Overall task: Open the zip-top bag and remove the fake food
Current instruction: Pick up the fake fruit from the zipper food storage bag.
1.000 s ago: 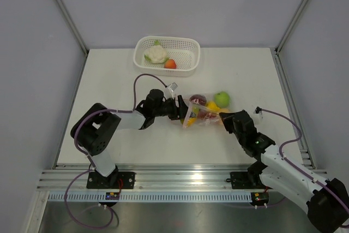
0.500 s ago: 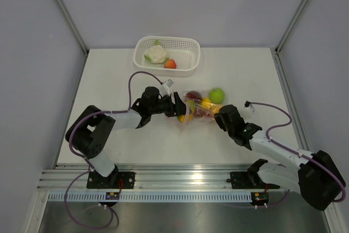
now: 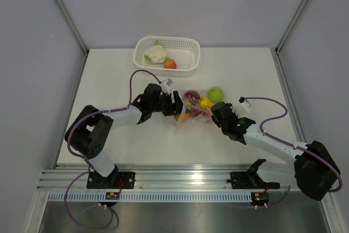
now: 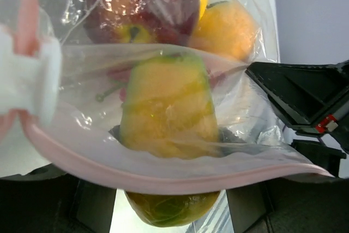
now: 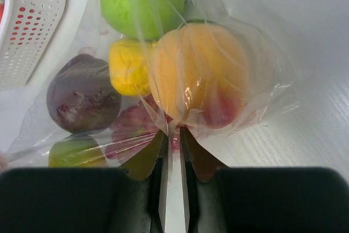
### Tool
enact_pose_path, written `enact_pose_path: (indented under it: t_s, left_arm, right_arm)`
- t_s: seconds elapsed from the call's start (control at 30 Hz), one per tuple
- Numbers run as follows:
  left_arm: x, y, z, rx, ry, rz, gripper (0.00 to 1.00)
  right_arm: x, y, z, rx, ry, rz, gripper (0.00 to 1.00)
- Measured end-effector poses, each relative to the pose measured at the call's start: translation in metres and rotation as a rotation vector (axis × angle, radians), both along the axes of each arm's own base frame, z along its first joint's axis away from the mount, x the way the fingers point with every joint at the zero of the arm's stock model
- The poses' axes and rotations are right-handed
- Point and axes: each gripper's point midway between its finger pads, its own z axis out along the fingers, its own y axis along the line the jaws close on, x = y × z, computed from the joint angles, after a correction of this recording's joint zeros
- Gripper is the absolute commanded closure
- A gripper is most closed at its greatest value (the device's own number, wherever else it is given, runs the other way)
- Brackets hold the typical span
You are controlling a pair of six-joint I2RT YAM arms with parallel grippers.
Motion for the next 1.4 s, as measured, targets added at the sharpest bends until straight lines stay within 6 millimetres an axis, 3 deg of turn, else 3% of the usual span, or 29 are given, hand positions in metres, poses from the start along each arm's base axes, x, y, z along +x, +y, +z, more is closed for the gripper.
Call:
enact_pose_path:
  t_s: [0.23, 0.43, 0.67, 0.8, 1.4]
  left_arm:
    - [0.008, 0.014, 0.022, 0.121, -0.056, 0.031, 0.39]
    - [0.002, 0.018, 0.05, 0.078, -0.116, 0.035, 0.38]
    - [-0.002, 0.007, 0.046, -0.037, -0.065, 0.0, 0.39]
    - [-0.004, 0.011, 0.043, -0.098, -0.008, -0.002, 0.39]
    - [-0.015, 0.012, 0.076, -0.358, 0.132, -0.09, 0.38]
  right_arm:
    - [0.006, 0.003, 0.005, -0.024, 0.012, -0.014, 0.85]
    - [0.006, 0.005, 0.003, -0.031, 0.012, -0.008, 0.92]
    - [0.005, 0.004, -0.004, -0.054, 0.028, -0.006, 0.98]
    - [0.006, 0.0, -0.004, -0.066, 0.024, -0.021, 1.0]
    - [0.004, -0.027, -0.011, -0.16, 0.064, -0.175, 1.0]
